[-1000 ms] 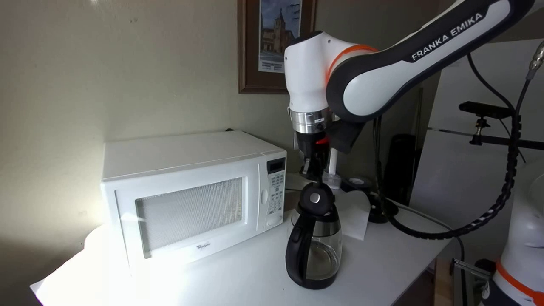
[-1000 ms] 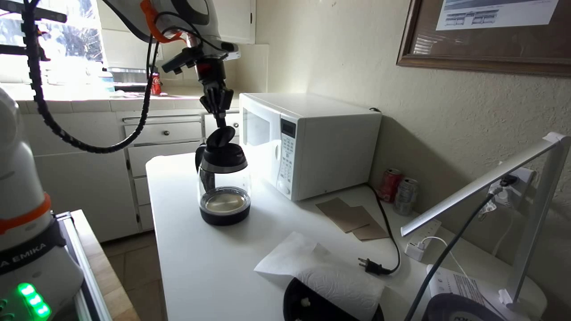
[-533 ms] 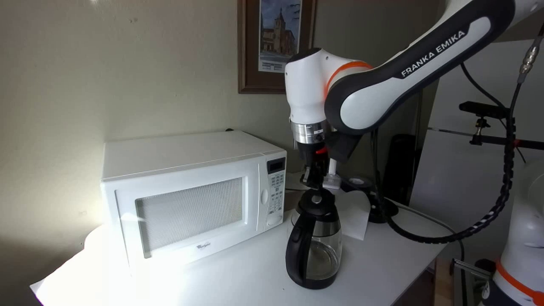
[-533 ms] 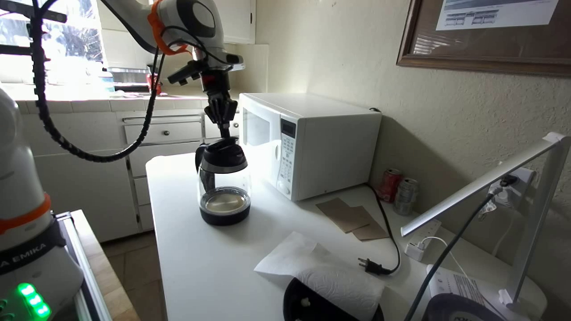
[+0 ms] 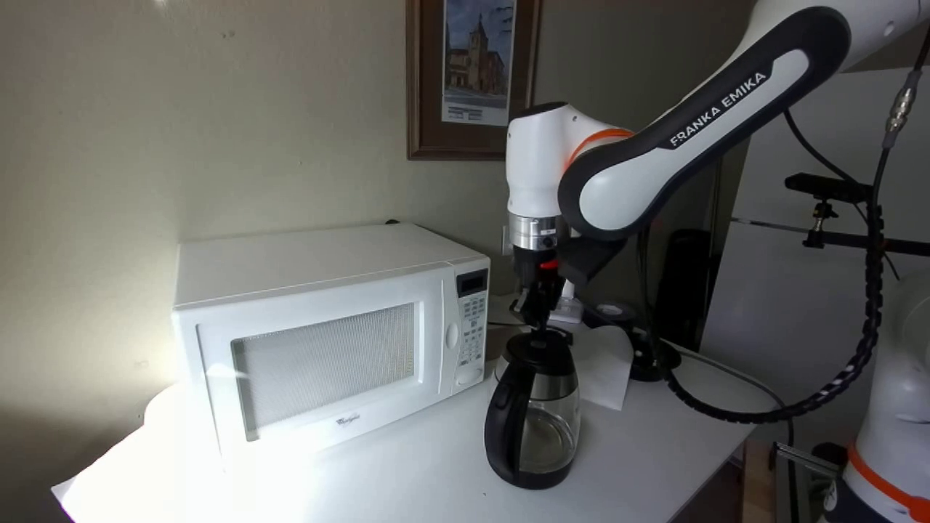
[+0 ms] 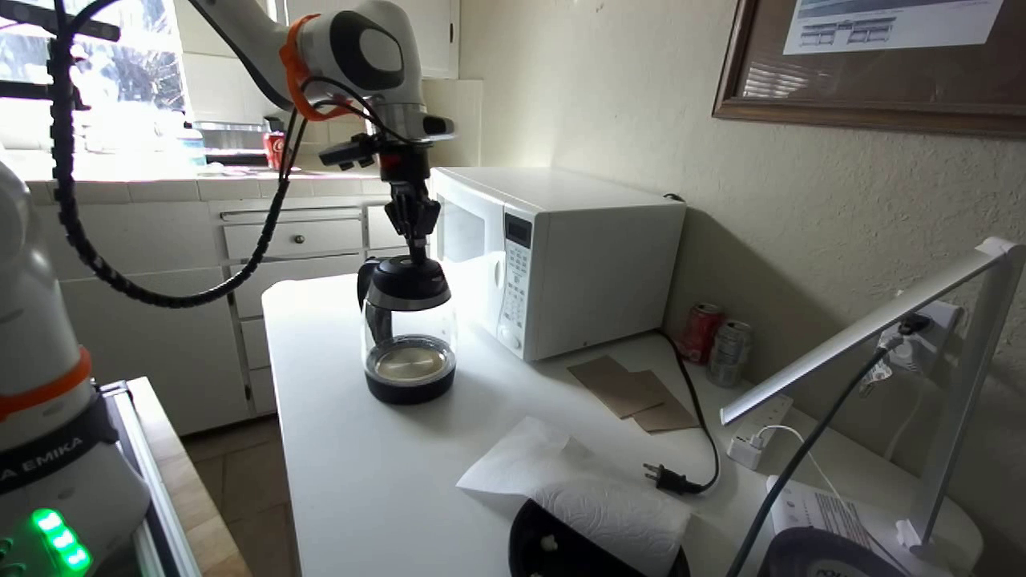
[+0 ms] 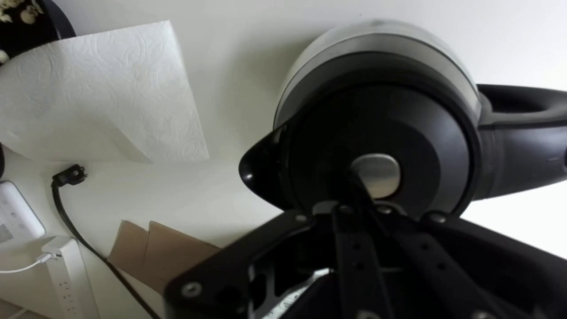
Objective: Close the kettle
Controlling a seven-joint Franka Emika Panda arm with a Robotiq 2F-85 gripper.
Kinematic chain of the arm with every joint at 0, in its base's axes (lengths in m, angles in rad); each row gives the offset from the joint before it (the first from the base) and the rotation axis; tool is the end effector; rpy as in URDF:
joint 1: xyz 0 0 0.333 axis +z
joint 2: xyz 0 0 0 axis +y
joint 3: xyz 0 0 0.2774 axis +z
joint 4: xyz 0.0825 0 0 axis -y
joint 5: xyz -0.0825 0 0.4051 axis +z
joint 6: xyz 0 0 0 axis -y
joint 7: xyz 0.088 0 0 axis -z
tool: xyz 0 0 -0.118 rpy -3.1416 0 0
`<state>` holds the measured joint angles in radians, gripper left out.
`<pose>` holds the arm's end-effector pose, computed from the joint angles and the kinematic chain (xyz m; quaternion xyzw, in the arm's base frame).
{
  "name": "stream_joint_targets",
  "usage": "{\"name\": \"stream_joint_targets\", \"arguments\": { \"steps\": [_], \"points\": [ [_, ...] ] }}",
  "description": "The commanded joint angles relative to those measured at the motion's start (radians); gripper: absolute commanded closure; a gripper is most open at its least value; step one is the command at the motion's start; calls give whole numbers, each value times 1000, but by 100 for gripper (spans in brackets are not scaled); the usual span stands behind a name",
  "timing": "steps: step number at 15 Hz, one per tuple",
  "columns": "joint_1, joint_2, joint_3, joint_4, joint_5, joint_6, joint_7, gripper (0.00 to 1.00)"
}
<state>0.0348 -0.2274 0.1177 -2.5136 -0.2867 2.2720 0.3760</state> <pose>0.4612 0.0590 0.2998 0.9924 -0.0194 0.0229 0.1197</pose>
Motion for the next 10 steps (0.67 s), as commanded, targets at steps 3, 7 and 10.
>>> {"name": "stream_joint_targets", "arguments": {
  "steps": [3,7,10],
  "points": [
    [-9,-12,-12,-20,48,46,-10,100],
    [-8,-62,-4,-5,44,22,-6,100],
    [-9,-94,1,1,46,14,-6,100]
  ]
}}
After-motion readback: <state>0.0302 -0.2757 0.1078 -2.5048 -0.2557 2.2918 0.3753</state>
